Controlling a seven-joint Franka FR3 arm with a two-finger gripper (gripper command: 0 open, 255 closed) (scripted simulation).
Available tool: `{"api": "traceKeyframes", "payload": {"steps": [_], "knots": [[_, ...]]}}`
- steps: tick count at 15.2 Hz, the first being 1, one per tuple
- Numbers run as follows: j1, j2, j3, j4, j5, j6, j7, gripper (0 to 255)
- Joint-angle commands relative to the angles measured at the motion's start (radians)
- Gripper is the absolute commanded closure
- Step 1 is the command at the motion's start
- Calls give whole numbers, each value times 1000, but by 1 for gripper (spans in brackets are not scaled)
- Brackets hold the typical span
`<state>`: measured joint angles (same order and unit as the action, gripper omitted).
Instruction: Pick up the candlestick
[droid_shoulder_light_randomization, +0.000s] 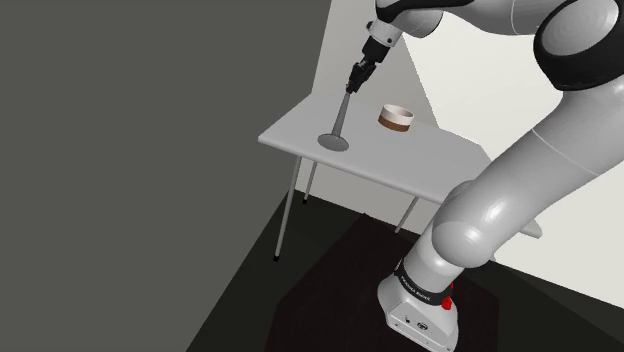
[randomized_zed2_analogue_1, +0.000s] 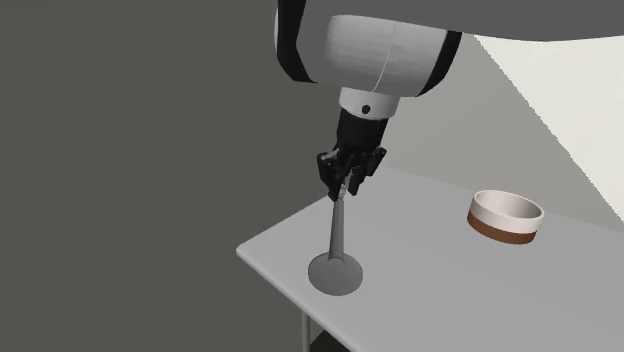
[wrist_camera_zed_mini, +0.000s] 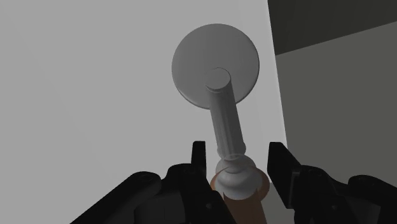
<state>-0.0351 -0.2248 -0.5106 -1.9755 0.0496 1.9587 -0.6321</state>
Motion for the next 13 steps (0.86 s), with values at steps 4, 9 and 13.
{"api": "traceKeyframes", "payload": {"steps": [4,9,13], "knots": [[3,6,2,73,1,-67,7,255],[5,15,2,149,5,-135,12,255],[6,21,2,184,7,-164,13,255]]}}
